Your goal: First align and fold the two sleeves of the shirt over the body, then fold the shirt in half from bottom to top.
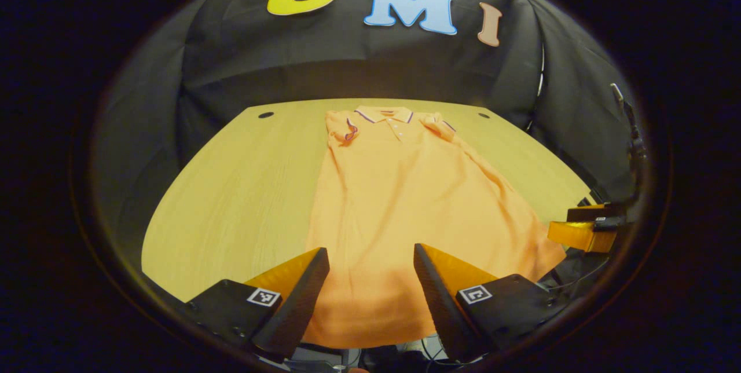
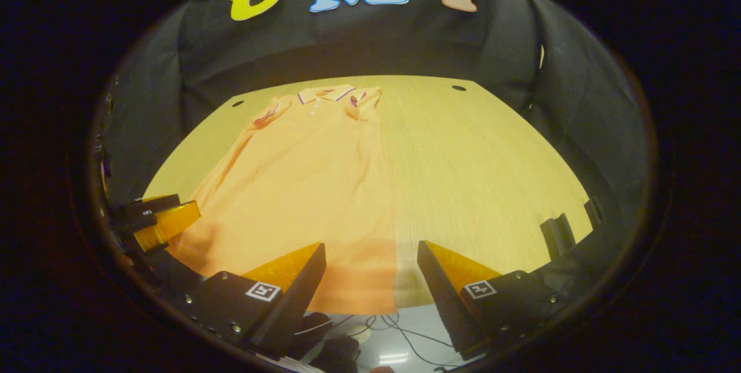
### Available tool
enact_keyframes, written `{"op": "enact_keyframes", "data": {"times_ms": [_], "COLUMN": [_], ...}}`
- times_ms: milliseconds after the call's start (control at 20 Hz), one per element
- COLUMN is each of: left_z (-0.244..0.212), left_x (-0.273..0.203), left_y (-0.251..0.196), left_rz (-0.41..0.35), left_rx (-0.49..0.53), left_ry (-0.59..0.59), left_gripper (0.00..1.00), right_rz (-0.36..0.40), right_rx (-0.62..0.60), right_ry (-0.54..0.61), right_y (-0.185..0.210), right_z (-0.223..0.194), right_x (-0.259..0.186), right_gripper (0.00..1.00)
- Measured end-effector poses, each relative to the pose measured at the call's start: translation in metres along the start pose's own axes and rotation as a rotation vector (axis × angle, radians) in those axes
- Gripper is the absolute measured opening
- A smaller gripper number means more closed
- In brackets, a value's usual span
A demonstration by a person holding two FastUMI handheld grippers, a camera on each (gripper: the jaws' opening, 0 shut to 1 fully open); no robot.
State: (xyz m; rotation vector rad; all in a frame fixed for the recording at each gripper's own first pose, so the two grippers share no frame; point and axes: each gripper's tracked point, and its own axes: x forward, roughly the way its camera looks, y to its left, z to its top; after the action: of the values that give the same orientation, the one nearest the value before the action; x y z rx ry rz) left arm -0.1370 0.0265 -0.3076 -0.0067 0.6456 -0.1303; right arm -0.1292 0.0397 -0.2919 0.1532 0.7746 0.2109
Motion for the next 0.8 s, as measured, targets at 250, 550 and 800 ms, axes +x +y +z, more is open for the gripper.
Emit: {"op": "enact_keyframes", "data": {"times_ms": [250, 550, 800], "left_z": [-0.032, -0.063, -0.069], "left_x": [-0.021, -0.020, -0.016], "left_y": [0.018, 0.028, 0.027], "left_rz": [0.033, 0.052, 0.059], "left_rx": [0.015, 0.028, 0.067], "left_ry": [0.022, 0.068, 0.062], "left_gripper": [0.96, 0.96, 0.95], "right_rz": [0.017, 0.010, 0.005], "right_rx": [-0.004, -0.013, -0.027], "right_ry": [0.040, 0.059, 0.068], "right_y": [0.003, 0.006, 0.016], "right_z": [-0.023, -0.038, -0.046], "right_x": [0.002, 0.007, 0.015], "right_gripper": [0.99, 0.99, 0.99]}}
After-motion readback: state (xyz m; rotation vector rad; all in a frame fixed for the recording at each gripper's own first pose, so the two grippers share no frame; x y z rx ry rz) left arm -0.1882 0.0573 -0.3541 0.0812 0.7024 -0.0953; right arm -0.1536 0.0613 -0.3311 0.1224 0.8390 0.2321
